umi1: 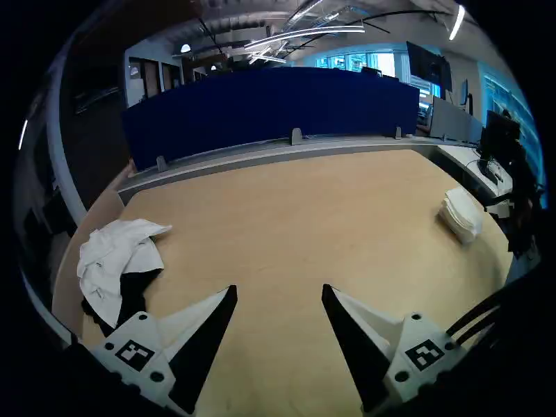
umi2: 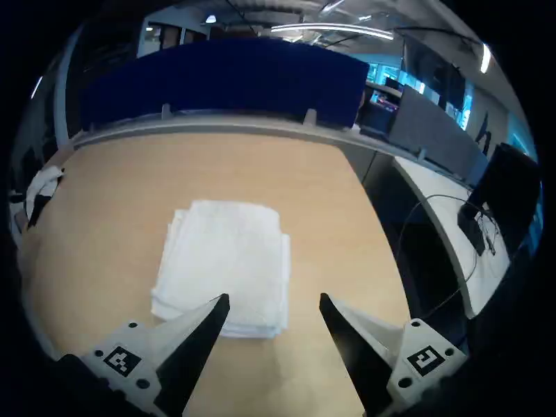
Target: Fold towel
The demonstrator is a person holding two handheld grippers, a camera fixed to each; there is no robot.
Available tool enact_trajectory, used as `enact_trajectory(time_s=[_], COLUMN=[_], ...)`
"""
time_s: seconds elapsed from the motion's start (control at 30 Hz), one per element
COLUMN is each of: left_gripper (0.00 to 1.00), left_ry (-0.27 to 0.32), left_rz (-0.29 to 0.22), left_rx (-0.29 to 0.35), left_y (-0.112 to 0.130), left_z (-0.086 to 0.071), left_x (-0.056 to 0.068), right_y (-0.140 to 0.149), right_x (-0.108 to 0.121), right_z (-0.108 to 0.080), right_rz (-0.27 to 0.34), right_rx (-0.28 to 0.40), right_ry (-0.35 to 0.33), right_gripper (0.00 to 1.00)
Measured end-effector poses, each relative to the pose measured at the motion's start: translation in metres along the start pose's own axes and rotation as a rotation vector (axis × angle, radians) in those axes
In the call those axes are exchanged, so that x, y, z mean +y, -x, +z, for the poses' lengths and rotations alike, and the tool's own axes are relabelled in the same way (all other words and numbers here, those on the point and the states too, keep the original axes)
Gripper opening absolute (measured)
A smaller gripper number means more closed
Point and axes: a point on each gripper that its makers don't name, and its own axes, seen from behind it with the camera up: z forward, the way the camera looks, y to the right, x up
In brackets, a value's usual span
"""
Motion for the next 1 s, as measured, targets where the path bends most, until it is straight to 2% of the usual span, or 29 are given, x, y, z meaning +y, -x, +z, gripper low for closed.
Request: enact_trajectory(time_s=[0.23, 0.4, 0.57, 0.7, 1.0], left_gripper=[0.90, 0.90, 0.90, 0.90, 0.90], left_ry=[0.002, 0.005, 0.008, 0.008, -0.024], left_rz=[-0.017, -0.024, -0.039, -0.058, -0.076], left_rx=[0.015, 0.032, 0.055, 0.081, 0.173], left_y=[-0.005, -0.009, -0.015, -0.021, -0.044], left_z=[-0.001, -0.001, 0.000, 0.000, -0.004], left_x=[0.000, 0.001, 0.002, 0.001, -0.012], right_y=[-0.065, -0.099, -0.116, -0.126, -0.156], right_x=[-0.002, -0.006, -0.010, -0.016, -0.043], right_z=[-0.023, -0.041, -0.050, -0.055, -0.069], right_rz=[0.067, 0.090, 0.102, 0.088, 0.082], right_rx=[0.247, 0.372, 0.431, 0.458, 0.527], right_ry=[0.034, 0.037, 0.037, 0.036, 0.034], right_gripper=[1.00, 1.00, 1.00, 1.00, 1.00])
